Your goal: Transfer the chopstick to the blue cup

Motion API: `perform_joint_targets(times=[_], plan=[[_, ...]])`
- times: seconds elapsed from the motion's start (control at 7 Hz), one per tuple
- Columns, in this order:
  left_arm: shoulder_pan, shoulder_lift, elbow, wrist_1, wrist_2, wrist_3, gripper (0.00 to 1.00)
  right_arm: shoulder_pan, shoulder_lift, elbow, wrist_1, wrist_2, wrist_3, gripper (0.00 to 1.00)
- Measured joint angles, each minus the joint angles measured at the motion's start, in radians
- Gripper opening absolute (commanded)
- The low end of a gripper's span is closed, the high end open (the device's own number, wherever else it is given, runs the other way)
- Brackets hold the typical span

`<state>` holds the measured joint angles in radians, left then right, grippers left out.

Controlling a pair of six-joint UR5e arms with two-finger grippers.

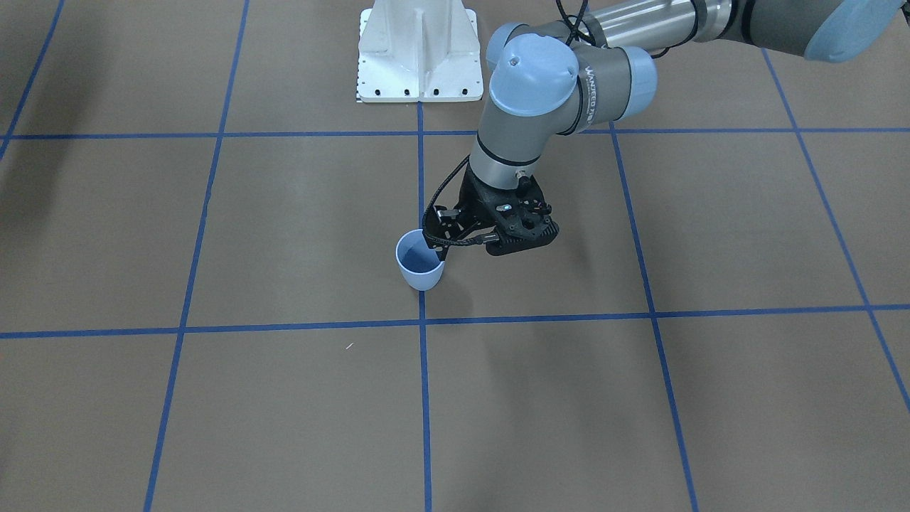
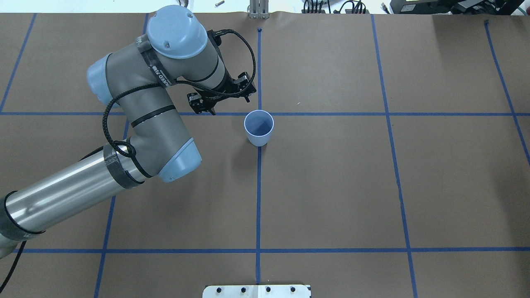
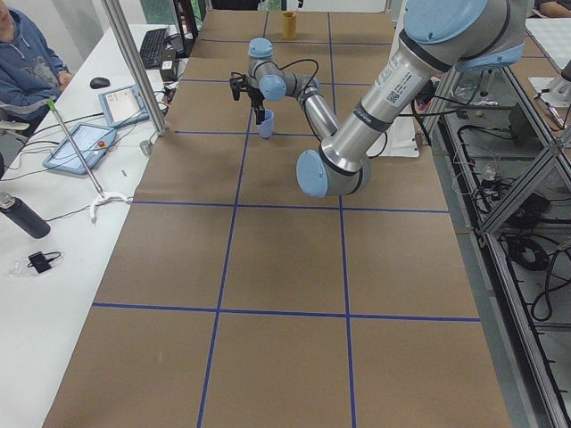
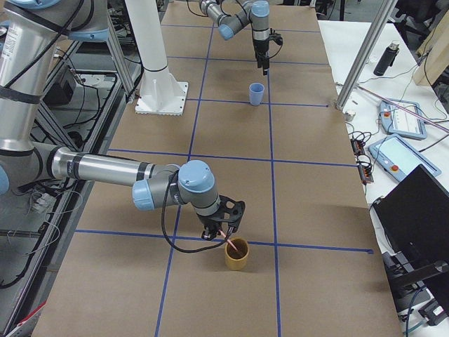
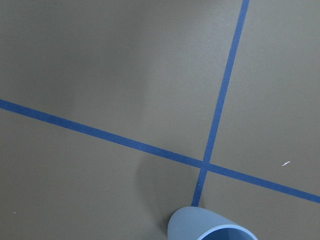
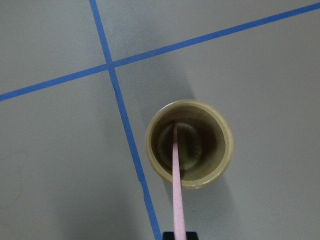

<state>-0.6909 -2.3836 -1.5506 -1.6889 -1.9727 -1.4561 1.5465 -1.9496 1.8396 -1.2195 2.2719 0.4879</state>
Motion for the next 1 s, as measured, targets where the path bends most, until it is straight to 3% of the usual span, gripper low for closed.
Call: perform_joint_targets(times=[0.43, 1.0], plan=[[0.002, 0.003, 0.001, 0.0, 0.0, -0.003, 0.97, 0.028, -0.007, 0.014, -0.001, 0.004, -0.026, 0.0], [0.004, 0.007, 0.007, -0.006, 0.0, -0.004, 0.97, 0.104, -0.121, 0.123, -0.012, 0.076, -0.074, 0.0]])
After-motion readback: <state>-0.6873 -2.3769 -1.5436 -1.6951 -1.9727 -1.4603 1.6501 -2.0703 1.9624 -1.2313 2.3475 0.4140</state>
